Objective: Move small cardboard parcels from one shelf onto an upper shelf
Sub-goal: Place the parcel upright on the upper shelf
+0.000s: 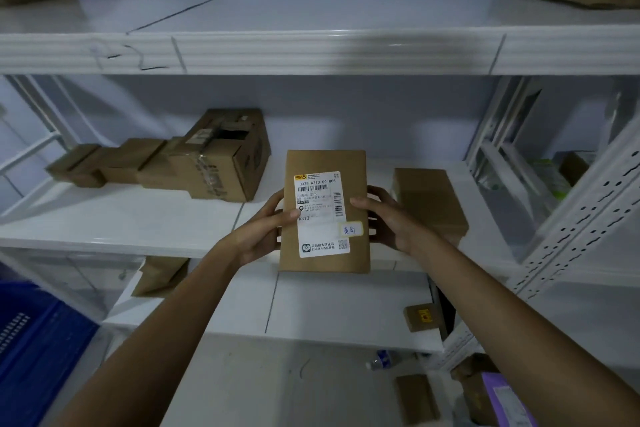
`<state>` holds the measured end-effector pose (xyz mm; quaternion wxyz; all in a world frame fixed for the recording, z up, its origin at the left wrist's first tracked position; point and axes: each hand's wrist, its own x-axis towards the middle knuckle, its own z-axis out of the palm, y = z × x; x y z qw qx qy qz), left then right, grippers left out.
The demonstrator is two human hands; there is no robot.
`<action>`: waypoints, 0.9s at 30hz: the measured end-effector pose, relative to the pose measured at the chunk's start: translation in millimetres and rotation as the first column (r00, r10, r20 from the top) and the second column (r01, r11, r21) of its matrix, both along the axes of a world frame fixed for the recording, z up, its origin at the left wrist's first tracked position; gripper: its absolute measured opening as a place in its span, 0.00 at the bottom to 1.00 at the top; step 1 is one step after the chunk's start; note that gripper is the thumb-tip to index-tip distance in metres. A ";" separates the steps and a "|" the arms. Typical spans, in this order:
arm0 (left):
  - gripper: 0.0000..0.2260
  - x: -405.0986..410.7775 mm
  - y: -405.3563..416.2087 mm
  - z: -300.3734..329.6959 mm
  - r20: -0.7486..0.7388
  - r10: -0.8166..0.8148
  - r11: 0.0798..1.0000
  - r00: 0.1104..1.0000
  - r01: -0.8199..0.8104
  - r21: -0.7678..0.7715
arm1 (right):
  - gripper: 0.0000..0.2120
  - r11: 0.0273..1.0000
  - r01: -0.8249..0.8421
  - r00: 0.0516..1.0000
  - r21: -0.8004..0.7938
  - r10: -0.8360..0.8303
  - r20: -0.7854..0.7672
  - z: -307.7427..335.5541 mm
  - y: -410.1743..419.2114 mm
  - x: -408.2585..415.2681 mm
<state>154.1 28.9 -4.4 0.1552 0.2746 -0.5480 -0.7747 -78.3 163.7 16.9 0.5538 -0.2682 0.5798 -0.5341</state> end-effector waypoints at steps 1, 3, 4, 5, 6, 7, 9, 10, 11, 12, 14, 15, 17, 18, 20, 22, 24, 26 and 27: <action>0.46 20.0 -0.9 2.6 -0.013 0.004 1.000 1.000 -0.004 0.001 | 0.32 1.000 -0.005 1.000 -0.010 0.005 -0.004 2.3 -2.4 18.9; 0.45 62.3 -2.8 7.7 -0.043 0.026 1.000 0.999 -0.026 -0.002 | 0.32 0.999 -0.010 1.000 -0.032 0.010 -0.012 7.5 -7.8 59.5; 0.44 84.1 -3.5 11.2 -0.055 0.037 0.999 0.998 -0.038 -0.013 | 0.31 0.999 -0.014 1.000 -0.043 0.013 -0.013 10.8 -10.5 80.6; 0.43 105.5 -3.5 15.5 -0.064 0.048 0.998 0.997 -0.049 -0.025 | 0.31 0.998 -0.018 1.000 -0.055 0.017 -0.012 14.3 -13.2 102.1; 0.42 126.6 -2.8 21.2 -0.068 0.066 0.997 0.995 -0.069 -0.035 | 0.32 0.997 -0.025 1.000 -0.068 0.025 -0.011 18.3 -16.2 123.1; 0.40 147.5 -1.7 27.3 -0.071 0.091 0.995 0.993 -0.094 -0.043 | 0.32 0.996 -0.033 0.999 -0.079 0.032 -0.011 22.5 -19.5 143.9; 0.41 188.3 -0.7 39.1 -0.081 0.130 0.989 0.988 -0.135 -0.058 | 0.33 0.994 -0.047 0.999 -0.100 0.046 -0.017 32.3 -26.7 183.2; 0.43 207.8 -1.5 45.9 -0.092 0.137 0.987 0.986 -0.143 -0.069 | 0.33 0.992 -0.056 0.998 -0.114 0.054 -0.021 37.9 -31.2 201.3; 0.46 226.1 -3.3 53.4 -0.103 0.142 0.985 0.985 -0.150 -0.079 | 0.33 0.989 -0.067 0.998 -0.131 0.064 -0.025 44.9 -35.5 218.6; 0.47 243.3 -5.9 62.5 -0.115 0.148 0.983 0.982 -0.159 -0.093 | 0.34 0.986 -0.078 0.997 -0.150 0.075 -0.027 53.8 -39.7 235.2; 0.48 273.2 -15.7 85.4 -0.135 0.157 0.975 0.978 -0.176 -0.139 | 0.37 0.973 -0.109 0.994 -0.202 0.101 -0.048 76.4 -50.4 263.8; 0.50 284.9 -21.4 98.9 -0.148 0.163 0.968 0.975 -0.187 -0.164 | 0.38 0.965 -0.122 0.992 -0.233 0.109 -0.065 89.7 -57.7 275.2; 0.53 303.3 -35.6 129.4 -0.189 0.172 0.953 0.967 -0.212 -0.218 | 0.41 0.945 -0.127 0.991 -0.302 0.105 -0.088 118.9 -77.3 291.9; 0.53 309.5 -43.8 146.1 -0.215 0.164 0.943 0.963 -0.217 -0.253 | 0.42 0.932 -0.121 0.991 -0.341 0.093 -0.097 135.0 -88.2 297.6; 0.51 316.3 -63.1 183.5 -0.260 0.133 0.911 0.957 -0.221 -0.348 | 0.42 0.901 -0.120 0.989 -0.416 0.070 -0.133 170.4 -108.1 304.5; 0.50 316.4 -85.6 224.3 -0.286 0.114 0.858 0.951 -0.239 -0.454 | 0.37 0.860 -0.140 0.978 -0.491 0.045 -0.201 209.8 -127.5 303.9; 0.49 308.2 -108.8 265.2 -0.289 0.089 0.806 0.953 -0.239 -0.542 | 0.33 0.813 -0.141 0.968 -0.565 -0.006 -0.251 249.3 -148.0 295.7; 0.44 293.8 -130.1 303.3 -0.278 0.094 0.762 0.956 -0.249 -0.598 | 0.34 0.770 -0.142 0.953 -0.621 -0.062 -0.296 286.5 -167.7 282.4; 0.42 285.4 -139.6 319.7 -0.279 0.094 0.745 0.956 -0.253 -0.617 | 0.36 0.757 -0.148 0.944 -0.637 -0.083 -0.319 302.7 -176.4 275.4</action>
